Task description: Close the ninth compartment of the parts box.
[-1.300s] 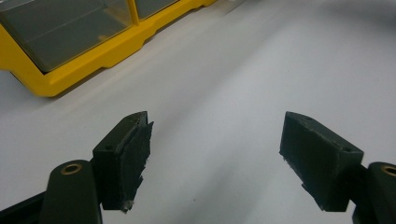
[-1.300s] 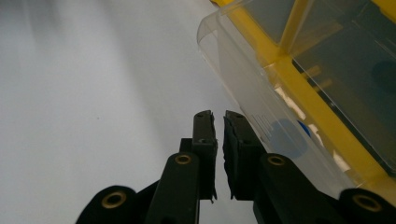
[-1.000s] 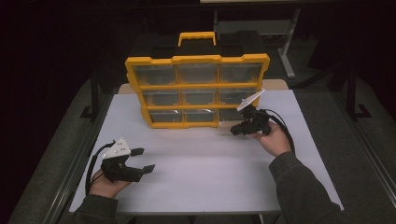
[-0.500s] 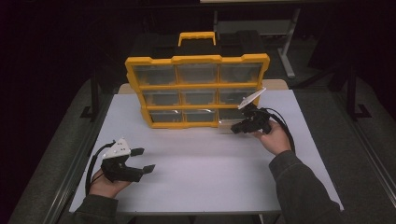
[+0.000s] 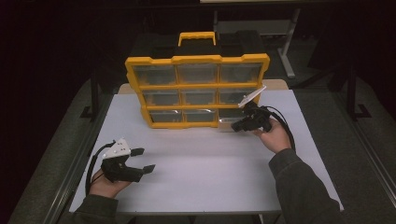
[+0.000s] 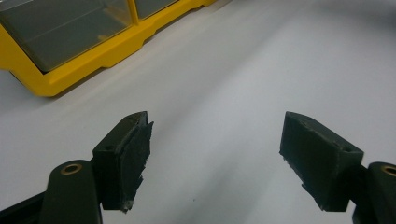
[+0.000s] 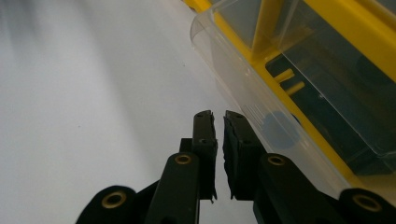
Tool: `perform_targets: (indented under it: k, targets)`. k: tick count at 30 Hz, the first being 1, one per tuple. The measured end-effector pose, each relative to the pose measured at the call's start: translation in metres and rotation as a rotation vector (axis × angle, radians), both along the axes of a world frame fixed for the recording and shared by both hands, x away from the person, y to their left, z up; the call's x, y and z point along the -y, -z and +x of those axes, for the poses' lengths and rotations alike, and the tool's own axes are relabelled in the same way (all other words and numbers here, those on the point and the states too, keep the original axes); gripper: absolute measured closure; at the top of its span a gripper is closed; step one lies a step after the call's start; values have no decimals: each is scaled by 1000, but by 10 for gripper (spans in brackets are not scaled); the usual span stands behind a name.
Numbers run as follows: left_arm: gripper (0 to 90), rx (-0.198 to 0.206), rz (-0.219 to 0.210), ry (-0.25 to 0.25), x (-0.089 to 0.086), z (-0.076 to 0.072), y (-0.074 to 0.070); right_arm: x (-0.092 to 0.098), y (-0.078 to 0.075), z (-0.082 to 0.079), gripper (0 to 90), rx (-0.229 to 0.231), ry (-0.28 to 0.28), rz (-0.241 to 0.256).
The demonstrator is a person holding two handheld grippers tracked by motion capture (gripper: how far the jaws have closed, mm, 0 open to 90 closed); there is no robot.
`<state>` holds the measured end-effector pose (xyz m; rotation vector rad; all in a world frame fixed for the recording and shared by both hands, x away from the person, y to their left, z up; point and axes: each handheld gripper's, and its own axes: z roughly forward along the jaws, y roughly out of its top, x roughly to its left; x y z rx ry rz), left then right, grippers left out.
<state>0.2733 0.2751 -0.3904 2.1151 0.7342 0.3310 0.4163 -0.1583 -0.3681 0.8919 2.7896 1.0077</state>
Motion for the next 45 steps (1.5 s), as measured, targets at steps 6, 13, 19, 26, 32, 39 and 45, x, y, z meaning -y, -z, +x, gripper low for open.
perform_targets:
  k: [6, 13, 19, 26, 32, 39, 45]
  targets:
    - [241, 2, 0, 2, 0, 0, 0, 1, -1, 2, 817, 6, 5, -6]
    - [241, 1, 3, 2, 0, 0, 0, 3, -2, 4, 815, 4, 19, -1]
    - [241, 1, 1, 2, 0, 0, 0, 5, -2, 5, 816, 11, 27, -4]
    - [241, 1, -1, 0, 0, 0, 0, 7, -2, 6, 816, 17, 41, -4]
    - [241, 0, -2, -2, 0, 0, 0, 8, -2, 7, 817, 27, 53, -9]
    - [241, 4, 0, 0, -1, 0, 0, 10, -1, 8, 817, 39, 72, -14]
    - [241, 3, -1, -1, -1, 0, 0, 13, -2, 9, 818, 45, 94, -14]
